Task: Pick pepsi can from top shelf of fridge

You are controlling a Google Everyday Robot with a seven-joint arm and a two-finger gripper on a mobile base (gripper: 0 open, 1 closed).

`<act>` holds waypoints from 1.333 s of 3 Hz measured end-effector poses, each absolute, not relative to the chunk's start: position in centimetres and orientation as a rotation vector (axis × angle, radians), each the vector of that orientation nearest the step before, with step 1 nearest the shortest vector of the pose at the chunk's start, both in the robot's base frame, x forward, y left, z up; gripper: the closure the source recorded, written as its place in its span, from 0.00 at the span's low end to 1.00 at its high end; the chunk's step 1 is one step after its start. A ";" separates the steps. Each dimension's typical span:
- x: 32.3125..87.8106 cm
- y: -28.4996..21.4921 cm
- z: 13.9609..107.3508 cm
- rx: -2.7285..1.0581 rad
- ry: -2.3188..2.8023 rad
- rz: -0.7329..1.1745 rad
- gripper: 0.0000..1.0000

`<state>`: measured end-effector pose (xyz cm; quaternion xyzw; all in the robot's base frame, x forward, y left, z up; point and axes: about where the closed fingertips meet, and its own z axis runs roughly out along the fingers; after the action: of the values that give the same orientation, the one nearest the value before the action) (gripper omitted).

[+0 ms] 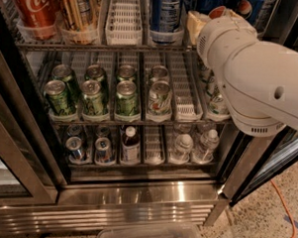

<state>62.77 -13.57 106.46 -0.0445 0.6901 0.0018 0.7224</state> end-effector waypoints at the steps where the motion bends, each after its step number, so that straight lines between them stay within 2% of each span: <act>1: 62.8 -13.6 106.5 -0.097 1.523 0.004 0.78; 2: 62.9 -13.6 106.5 -0.097 1.522 0.004 0.99; 4: 62.1 -12.9 107.8 -0.106 1.496 0.022 1.00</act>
Offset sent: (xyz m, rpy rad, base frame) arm 0.0072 -0.0036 -0.0012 0.0024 -0.0053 -0.0059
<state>62.13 -12.90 107.77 -0.0482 0.6798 0.0099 0.7318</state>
